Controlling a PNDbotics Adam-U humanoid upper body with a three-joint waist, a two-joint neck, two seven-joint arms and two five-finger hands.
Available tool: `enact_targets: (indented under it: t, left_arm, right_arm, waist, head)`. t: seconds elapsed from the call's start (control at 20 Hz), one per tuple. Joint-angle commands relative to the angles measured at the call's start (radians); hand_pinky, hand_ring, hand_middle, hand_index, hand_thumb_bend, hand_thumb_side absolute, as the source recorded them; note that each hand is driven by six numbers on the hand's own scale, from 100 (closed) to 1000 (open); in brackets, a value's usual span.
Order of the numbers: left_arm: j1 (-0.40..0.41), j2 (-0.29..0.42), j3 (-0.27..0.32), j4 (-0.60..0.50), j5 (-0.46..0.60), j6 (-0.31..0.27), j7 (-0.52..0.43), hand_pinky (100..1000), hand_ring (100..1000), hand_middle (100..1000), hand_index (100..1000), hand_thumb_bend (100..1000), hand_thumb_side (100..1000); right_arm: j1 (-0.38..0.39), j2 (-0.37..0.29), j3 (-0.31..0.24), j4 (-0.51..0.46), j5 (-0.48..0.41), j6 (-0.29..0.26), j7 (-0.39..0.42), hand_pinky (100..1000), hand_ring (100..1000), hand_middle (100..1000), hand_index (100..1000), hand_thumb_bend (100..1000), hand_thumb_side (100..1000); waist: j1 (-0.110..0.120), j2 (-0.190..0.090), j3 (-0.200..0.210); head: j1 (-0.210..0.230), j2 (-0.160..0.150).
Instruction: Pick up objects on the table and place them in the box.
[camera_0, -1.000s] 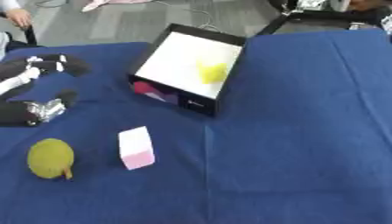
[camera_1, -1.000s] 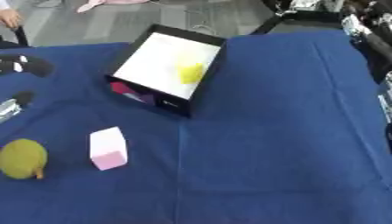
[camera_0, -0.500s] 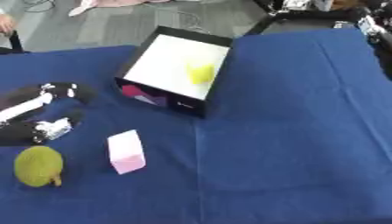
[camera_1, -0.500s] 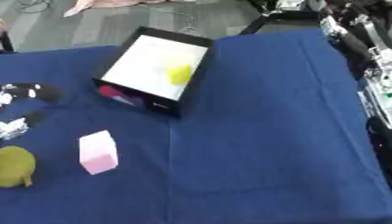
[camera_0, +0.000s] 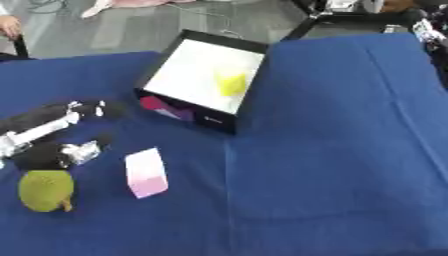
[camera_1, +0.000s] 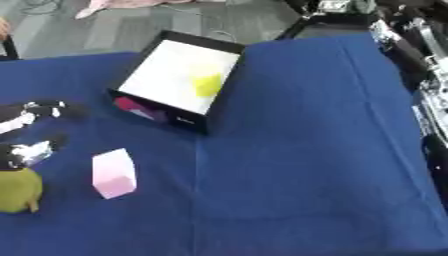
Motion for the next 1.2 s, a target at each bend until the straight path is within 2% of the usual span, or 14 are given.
enact_targets:
  t: [0.05, 0.25, 0.35, 0.4, 0.5, 0.55, 0.6, 0.75, 0.8, 1.0, 1.1, 1.15, 1.2]
  left_arm:
    - [-0.012, 0.015, 0.016, -0.020, 0.012, 0.022, -0.002, 980, 829, 850, 918, 100, 706]
    - [-0.018, -0.009, 0.007, -0.024, -0.045, 0.019, -0.012, 1000, 849, 857, 925, 100, 585]
    - [-0.015, -0.036, 0.006, -0.023, -0.079, 0.005, -0.031, 1000, 860, 861, 929, 100, 491]
    - [-0.013, -0.049, 0.007, -0.021, -0.093, -0.001, -0.039, 1000, 871, 867, 934, 100, 483]
    - [-0.009, -0.078, 0.008, -0.017, -0.114, -0.013, -0.056, 1000, 888, 876, 942, 100, 530]
    - [-0.008, -0.091, 0.007, -0.015, -0.117, -0.021, -0.068, 1000, 896, 880, 945, 100, 518]
    - [-0.006, -0.101, 0.007, -0.013, -0.119, -0.030, -0.081, 1000, 902, 882, 944, 100, 459]
    - [0.009, -0.132, 0.014, 0.006, -0.120, -0.042, -0.124, 1000, 910, 877, 940, 100, 171]
    - [0.013, -0.138, 0.015, 0.012, -0.118, -0.043, -0.134, 1000, 912, 877, 940, 100, 142]
    - [0.029, -0.165, 0.028, 0.016, -0.105, -0.032, -0.159, 1000, 915, 879, 945, 100, 126]
    - [0.037, -0.174, 0.040, 0.013, -0.113, -0.027, -0.151, 1000, 916, 879, 949, 100, 234]
    - [0.041, -0.175, 0.042, 0.011, -0.114, -0.026, -0.146, 1000, 916, 877, 951, 100, 386]
    - [0.045, -0.176, 0.042, 0.011, -0.115, -0.025, -0.142, 1000, 915, 877, 951, 100, 403]
  right_arm:
    - [-0.012, -0.031, -0.008, -0.003, 0.006, -0.005, 0.002, 1000, 1000, 1000, 901, 100, 470]
    - [-0.006, -0.036, -0.007, 0.002, 0.010, -0.006, 0.006, 1000, 1000, 1000, 901, 100, 470]
    - [-0.001, -0.040, -0.008, 0.005, 0.013, -0.005, 0.008, 1000, 1000, 1000, 901, 100, 470]
    - [0.001, -0.042, -0.007, 0.006, 0.014, -0.005, 0.009, 1000, 1000, 1000, 901, 100, 470]
    - [0.006, -0.045, -0.007, 0.007, 0.017, -0.002, 0.010, 1000, 1000, 1000, 901, 100, 470]
    - [0.007, -0.045, -0.008, 0.007, 0.019, -0.001, 0.010, 1000, 1000, 1000, 901, 100, 470]
    - [0.009, -0.045, -0.008, 0.007, 0.020, 0.001, 0.011, 1000, 1000, 1000, 901, 100, 470]
    - [0.011, -0.047, -0.009, 0.007, 0.022, 0.004, 0.011, 1000, 1000, 1000, 901, 100, 470]
    - [0.012, -0.048, -0.009, 0.008, 0.022, 0.004, 0.011, 1000, 1000, 1000, 901, 100, 470]
    - [0.015, -0.050, -0.012, 0.008, 0.022, 0.005, 0.010, 1000, 1000, 1000, 901, 100, 470]
    - [0.014, -0.049, -0.012, 0.007, 0.023, 0.007, 0.011, 1000, 1000, 1000, 900, 100, 470]
    - [0.014, -0.048, -0.012, 0.007, 0.023, 0.008, 0.012, 1000, 1000, 1000, 900, 100, 470]
    - [0.014, -0.048, -0.012, 0.006, 0.024, 0.008, 0.012, 1000, 1000, 1000, 900, 100, 470]
  waist:
    - [-0.004, -0.018, 0.003]
    - [0.005, -0.022, 0.010]
    - [0.012, -0.024, 0.017]
    - [0.016, -0.024, 0.020]
    - [0.025, -0.026, 0.027]
    - [0.029, -0.027, 0.030]
    - [0.032, -0.027, 0.031]
    - [0.037, -0.026, 0.032]
    - [0.038, -0.025, 0.032]
    - [0.042, -0.022, 0.032]
    - [0.044, -0.021, 0.033]
    - [0.044, -0.019, 0.032]
    - [0.044, -0.018, 0.032]
  head:
    - [0.008, -0.002]
    - [0.003, -0.002]
    - [-0.002, -0.002]
    - [-0.005, -0.002]
    - [-0.010, -0.002]
    - [-0.011, -0.002]
    - [-0.011, -0.002]
    - [-0.010, -0.002]
    - [-0.010, -0.002]
    - [-0.011, -0.002]
    - [-0.011, -0.002]
    - [-0.010, -0.002]
    - [-0.009, -0.002]
